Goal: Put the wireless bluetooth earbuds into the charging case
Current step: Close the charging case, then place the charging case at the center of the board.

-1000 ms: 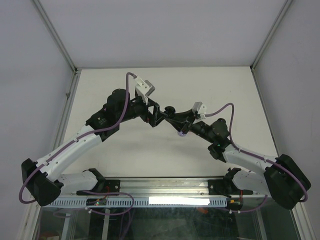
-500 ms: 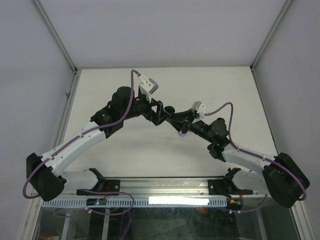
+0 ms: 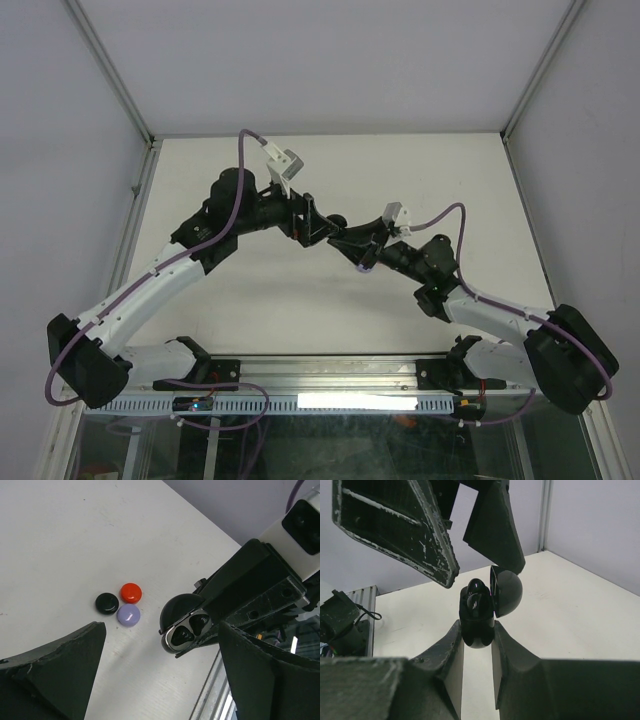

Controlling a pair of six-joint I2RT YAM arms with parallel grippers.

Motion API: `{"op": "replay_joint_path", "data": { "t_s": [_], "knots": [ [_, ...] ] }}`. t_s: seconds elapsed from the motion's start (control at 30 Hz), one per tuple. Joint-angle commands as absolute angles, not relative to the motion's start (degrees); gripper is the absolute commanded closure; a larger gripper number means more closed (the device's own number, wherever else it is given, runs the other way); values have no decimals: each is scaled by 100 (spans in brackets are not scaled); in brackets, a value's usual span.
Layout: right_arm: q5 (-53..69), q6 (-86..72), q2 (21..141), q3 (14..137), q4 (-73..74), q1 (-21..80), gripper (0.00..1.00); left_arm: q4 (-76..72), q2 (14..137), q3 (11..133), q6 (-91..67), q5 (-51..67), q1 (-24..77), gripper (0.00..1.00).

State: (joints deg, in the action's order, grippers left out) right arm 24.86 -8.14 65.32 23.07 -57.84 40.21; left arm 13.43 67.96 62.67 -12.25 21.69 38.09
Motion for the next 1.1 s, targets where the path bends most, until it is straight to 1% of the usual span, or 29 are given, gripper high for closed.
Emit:
{"op": "replay_joint_path", "data": {
  "t_s": [0.0,0.17,0.37,0.5,0.83,0.97,1.0,1.07],
  "knots": [
    [2825,-1107,6618,2650,-6393,3990,100,915,6761,6398,-1752,3078,3725,3],
    [3055,-1321,6741,2729,-6563,3981,100,616,6883,6333,-1980,3657,3718,6],
    [3292,-1619,6943,2755,-6691,3917,100,83,6937,6285,-2146,4332,3692,13],
    [3392,-1751,7028,2738,-6666,3888,100,-289,6795,6119,-2215,4652,3643,15],
    [3739,-1781,6975,2787,-5744,3824,100,-469,6626,5958,-2157,5148,3487,18],
    [3618,-1975,6880,2694,-5580,3666,100,-291,6559,5931,-2092,4914,3371,16],
    [3383,-2047,6669,2682,-4954,3534,100,11,6401,5909,-1951,4263,3243,12],
    [3112,-2039,6506,2720,-4171,3420,100,386,6268,5857,-1823,3572,3126,9]
  ]
}}
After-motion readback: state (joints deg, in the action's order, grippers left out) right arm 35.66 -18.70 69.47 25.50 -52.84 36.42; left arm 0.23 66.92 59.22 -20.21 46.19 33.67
